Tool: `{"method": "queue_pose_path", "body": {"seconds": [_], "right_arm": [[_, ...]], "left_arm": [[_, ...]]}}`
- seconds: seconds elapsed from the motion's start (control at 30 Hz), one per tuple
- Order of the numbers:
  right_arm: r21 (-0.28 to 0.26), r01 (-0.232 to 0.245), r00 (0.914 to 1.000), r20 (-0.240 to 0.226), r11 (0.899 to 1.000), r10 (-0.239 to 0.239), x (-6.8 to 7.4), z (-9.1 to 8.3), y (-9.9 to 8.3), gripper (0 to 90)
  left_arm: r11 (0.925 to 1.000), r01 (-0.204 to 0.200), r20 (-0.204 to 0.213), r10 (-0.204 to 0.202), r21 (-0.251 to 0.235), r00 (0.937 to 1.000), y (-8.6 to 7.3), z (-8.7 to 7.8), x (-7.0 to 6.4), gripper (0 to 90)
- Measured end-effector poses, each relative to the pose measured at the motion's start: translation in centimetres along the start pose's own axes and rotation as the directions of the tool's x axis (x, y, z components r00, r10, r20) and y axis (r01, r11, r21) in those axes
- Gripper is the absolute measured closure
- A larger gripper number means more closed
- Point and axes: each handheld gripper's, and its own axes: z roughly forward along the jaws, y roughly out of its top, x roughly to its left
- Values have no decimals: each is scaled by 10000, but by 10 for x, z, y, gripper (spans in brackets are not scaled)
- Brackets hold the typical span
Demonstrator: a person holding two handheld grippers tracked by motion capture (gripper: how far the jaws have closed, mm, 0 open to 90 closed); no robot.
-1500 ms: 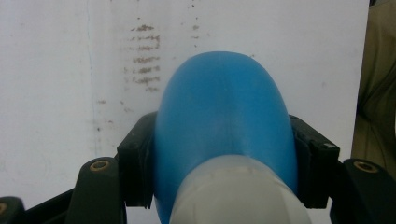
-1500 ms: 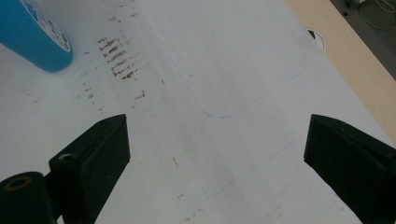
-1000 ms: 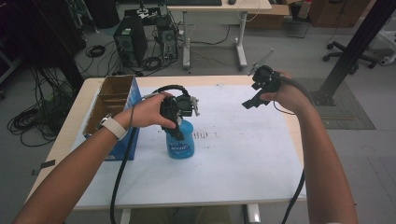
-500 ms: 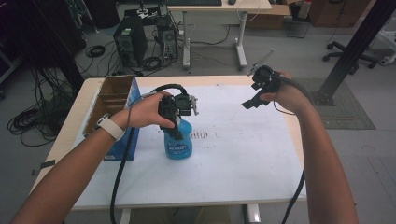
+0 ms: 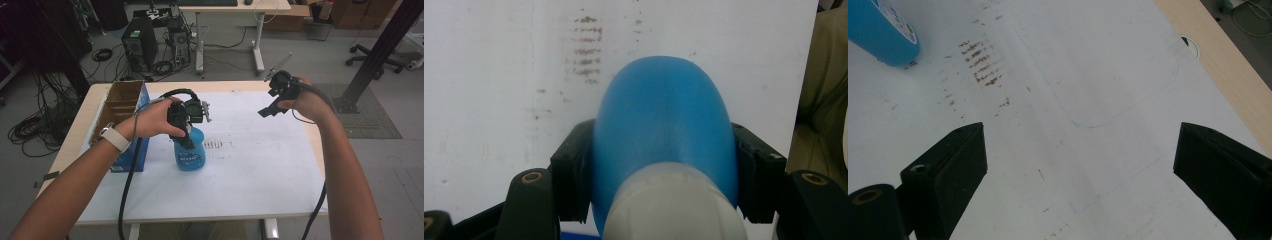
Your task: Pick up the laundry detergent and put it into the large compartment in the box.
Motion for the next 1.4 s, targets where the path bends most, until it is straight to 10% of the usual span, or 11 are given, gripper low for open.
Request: {"method": "queue_pose_path", "body": {"seconds": [1.03, 1.4], "right_arm": [[-197, 42, 10000, 36, 9998, -41, 6, -7, -4, 71], [-303, 53, 10000, 61, 9995, -51, 7, -10, -7, 71]], "left_arm": [[9930, 1180, -397, -1177, 62, 9923, -7, -30, -9, 373], [9796, 1998, -480, -2005, -187, 9785, -9, -50, -14, 374]]}}
